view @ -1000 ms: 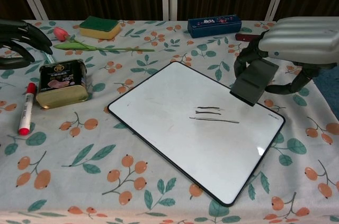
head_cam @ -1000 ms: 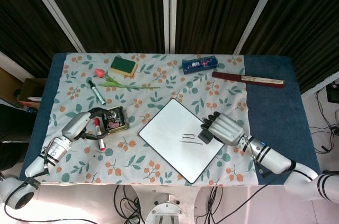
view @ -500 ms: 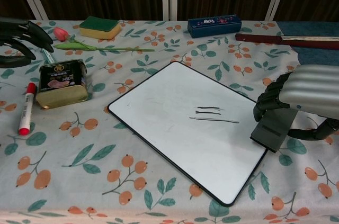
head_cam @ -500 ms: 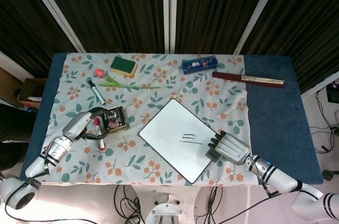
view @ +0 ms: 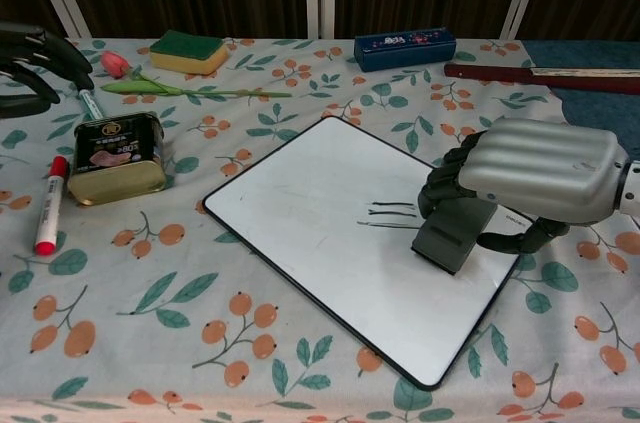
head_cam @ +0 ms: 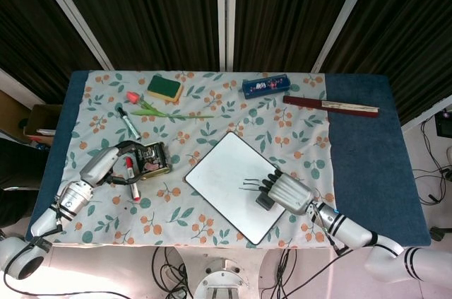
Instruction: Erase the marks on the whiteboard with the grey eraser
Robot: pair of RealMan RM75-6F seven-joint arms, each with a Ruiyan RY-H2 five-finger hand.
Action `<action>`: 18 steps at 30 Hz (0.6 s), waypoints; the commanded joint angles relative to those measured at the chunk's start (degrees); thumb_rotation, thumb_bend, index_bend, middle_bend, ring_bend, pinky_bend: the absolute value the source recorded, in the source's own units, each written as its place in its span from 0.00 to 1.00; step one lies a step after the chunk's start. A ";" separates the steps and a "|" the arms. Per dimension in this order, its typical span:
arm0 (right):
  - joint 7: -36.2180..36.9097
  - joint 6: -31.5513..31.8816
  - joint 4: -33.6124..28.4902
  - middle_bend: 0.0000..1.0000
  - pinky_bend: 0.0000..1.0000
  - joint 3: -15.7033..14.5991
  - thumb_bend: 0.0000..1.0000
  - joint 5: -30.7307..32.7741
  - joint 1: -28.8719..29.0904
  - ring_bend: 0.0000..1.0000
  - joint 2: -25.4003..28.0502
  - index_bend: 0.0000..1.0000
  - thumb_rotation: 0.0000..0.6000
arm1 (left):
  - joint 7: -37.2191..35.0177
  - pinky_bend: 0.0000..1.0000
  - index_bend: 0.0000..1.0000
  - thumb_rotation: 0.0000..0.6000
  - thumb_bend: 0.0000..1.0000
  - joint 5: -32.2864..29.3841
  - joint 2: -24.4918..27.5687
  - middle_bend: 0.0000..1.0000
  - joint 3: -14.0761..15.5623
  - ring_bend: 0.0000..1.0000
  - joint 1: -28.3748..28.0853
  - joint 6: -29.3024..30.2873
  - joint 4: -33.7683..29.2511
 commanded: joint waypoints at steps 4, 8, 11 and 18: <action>-1.63 -2.41 2.79 0.53 0.35 3.01 0.32 2.24 2.03 0.43 -4.77 0.52 1.00 | -0.42 0.27 0.28 0.76 0.27 -0.23 0.46 0.26 0.01 0.17 0.18 -0.02 0.09; -2.55 -4.25 4.68 0.53 0.35 5.02 0.32 3.76 3.82 0.43 -7.32 0.51 1.00 | -0.68 0.27 0.28 0.73 0.26 -0.35 0.58 0.26 -0.16 0.17 0.37 0.35 -0.03; -3.58 -6.02 5.85 0.53 0.35 6.55 0.32 5.27 5.33 0.43 -9.13 0.51 1.00 | -0.95 0.27 0.28 0.72 0.27 -0.47 0.68 0.26 -0.34 0.17 0.55 0.73 0.21; -6.76 -6.09 8.69 0.53 0.35 8.97 0.32 6.24 7.75 0.43 -12.90 0.51 1.00 | -1.84 0.27 0.27 0.72 0.26 -1.36 1.41 0.26 -0.90 0.17 1.19 1.44 0.83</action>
